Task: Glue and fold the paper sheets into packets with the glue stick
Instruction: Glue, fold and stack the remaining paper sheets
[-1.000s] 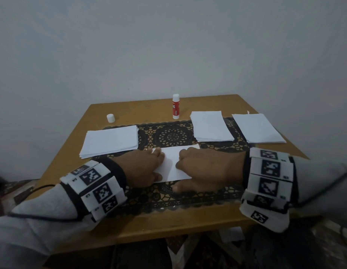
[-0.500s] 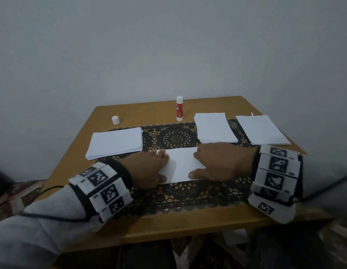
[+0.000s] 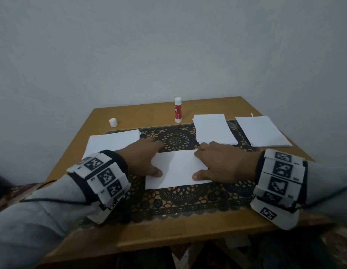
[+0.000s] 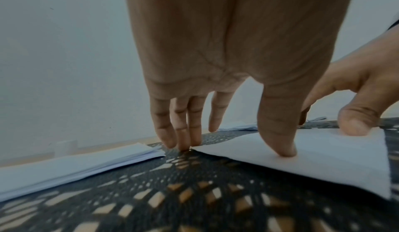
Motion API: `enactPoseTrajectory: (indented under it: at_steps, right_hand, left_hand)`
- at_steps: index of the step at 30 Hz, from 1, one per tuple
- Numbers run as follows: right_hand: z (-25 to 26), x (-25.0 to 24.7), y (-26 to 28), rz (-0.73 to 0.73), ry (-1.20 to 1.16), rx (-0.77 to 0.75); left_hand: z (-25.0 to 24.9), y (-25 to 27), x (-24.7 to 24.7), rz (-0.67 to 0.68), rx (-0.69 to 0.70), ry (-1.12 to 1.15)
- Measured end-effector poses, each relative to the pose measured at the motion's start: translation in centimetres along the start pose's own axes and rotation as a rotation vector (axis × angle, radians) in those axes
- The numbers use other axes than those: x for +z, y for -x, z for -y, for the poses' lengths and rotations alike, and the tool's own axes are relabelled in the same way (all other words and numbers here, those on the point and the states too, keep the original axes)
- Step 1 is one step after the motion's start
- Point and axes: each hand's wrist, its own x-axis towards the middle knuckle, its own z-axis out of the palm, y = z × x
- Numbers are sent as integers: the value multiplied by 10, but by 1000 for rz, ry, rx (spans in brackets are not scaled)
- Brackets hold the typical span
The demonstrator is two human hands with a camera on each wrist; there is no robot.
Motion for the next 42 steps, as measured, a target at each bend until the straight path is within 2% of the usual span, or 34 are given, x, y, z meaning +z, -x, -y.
enactPoseTrajectory:
  at_steps: [11,23,42]
  right_hand:
    - [12,-1,2,-41,15,40]
    - [8,1,1,-58,-38,49]
    - [6,5,0,-78,-61,55]
  left_hand:
    - [4,-13,-3,22,-37,53]
    - [11,-15,0,-1,-12,51]
    - [10,-23,-7,81,-27,17]
